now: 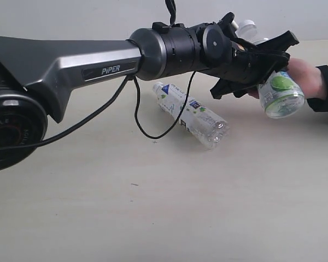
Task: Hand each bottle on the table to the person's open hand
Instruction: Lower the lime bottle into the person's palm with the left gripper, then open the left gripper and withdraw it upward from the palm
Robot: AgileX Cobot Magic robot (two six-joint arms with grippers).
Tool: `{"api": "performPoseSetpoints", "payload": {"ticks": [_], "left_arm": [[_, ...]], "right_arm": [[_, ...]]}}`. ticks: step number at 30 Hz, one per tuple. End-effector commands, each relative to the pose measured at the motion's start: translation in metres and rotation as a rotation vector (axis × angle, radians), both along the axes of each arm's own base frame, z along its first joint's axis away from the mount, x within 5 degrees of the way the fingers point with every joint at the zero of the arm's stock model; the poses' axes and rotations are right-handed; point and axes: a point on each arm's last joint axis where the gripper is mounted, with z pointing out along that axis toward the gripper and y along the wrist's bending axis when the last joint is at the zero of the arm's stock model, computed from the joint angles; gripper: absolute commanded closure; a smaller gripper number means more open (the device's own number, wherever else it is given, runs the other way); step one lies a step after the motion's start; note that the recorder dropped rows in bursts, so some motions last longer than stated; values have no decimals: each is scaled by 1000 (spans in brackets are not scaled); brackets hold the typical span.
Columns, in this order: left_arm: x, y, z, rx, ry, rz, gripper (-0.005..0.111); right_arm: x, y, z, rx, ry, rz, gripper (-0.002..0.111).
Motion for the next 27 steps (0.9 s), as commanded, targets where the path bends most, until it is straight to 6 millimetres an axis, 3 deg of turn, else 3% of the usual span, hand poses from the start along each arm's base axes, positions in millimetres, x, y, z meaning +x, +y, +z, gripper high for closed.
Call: {"api": "performPoseSetpoints", "payload": {"ticks": [1, 12, 19, 27], "left_arm": [[5, 1, 4, -18, -25, 15, 42], [5, 1, 4, -20, -27, 17, 41], [4, 1, 4, -13, -22, 10, 25], [3, 1, 3, -4, -21, -1, 25]], "right_arm": [[0, 0, -1, 1, -9, -8, 108], [0, 0, -1, 1, -9, -8, 108], [0, 0, -1, 1, -9, -8, 108], [0, 0, -1, 1, -9, -8, 108]]}}
